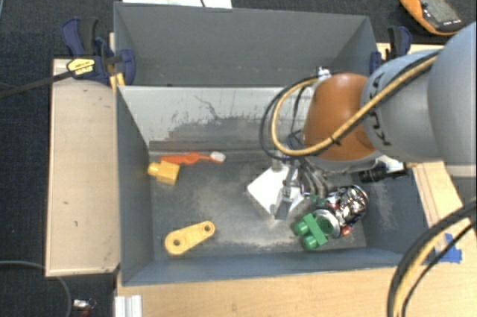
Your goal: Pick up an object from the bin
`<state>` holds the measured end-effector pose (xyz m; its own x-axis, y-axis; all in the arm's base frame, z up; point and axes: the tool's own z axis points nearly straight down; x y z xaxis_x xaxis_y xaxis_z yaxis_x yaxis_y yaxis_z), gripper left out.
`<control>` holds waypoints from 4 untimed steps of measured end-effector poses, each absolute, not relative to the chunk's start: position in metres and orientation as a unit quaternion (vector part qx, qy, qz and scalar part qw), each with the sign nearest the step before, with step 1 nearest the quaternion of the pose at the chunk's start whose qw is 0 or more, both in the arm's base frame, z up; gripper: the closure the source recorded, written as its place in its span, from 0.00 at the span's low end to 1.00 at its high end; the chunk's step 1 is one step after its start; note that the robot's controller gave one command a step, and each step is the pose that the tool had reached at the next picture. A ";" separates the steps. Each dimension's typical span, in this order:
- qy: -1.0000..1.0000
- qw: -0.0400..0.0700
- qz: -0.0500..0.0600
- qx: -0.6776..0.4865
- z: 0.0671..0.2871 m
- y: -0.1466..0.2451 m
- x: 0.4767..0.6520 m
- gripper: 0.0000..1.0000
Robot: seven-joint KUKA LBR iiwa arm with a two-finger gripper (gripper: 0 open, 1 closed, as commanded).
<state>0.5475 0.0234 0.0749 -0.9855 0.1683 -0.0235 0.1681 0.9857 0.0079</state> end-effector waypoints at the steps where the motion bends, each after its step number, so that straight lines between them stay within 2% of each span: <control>1: 0.998 0.014 0.000 -0.054 0.074 0.034 0.539 0.00; 2: 0.996 0.014 0.001 -0.090 0.074 0.033 0.539 0.00; 3: 0.998 0.012 0.002 0.061 0.115 0.035 0.524 0.00; 4: 1.000 0.017 0.004 0.014 0.116 0.018 0.516 0.00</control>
Offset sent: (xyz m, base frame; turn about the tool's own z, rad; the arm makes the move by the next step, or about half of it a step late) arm -0.0102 0.0025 -0.0049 -0.0026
